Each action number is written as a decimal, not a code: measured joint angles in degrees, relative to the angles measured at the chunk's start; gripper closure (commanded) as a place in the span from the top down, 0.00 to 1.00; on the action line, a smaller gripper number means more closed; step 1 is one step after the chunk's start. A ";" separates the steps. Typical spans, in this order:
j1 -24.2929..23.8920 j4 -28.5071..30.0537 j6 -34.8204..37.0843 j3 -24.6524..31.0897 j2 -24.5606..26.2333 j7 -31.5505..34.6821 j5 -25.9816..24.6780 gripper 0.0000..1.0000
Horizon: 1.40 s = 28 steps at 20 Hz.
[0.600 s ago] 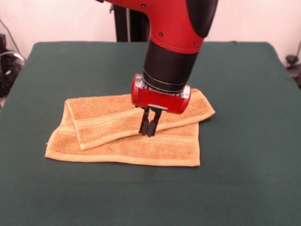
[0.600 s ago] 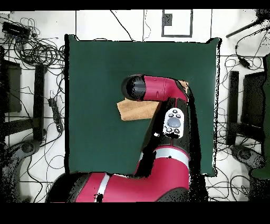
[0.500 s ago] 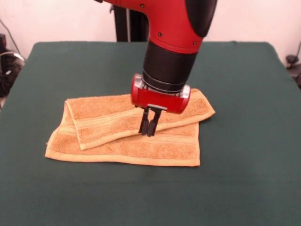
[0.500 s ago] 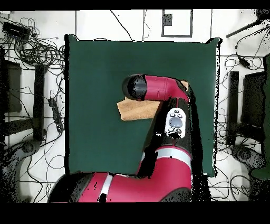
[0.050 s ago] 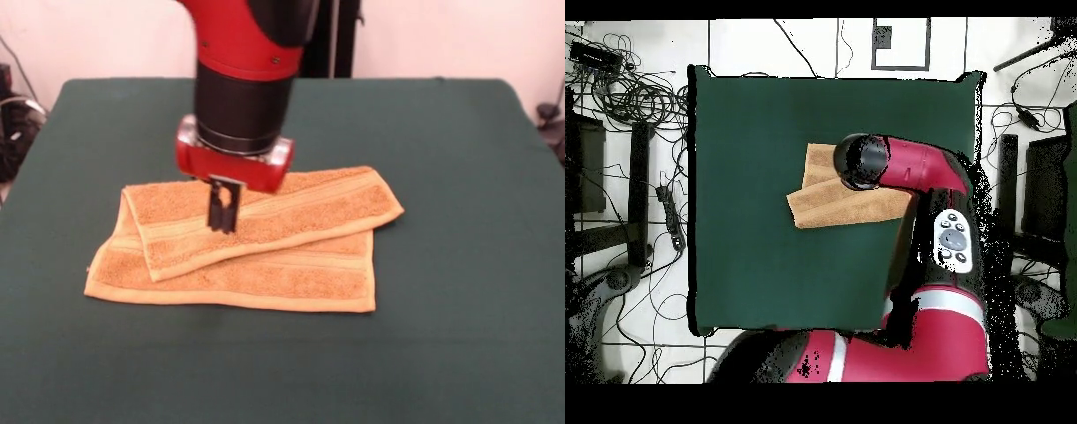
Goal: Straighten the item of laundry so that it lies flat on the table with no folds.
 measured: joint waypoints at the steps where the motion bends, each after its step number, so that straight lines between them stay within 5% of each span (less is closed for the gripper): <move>1: -0.33 -0.01 0.09 0.02 -0.22 0.00 -0.32 0.00; 13: 0.84 -0.05 0.09 0.80 -1.13 0.00 -1.67 0.00; 28: 12.93 -2.81 1.09 0.90 0.89 0.01 2.23 0.00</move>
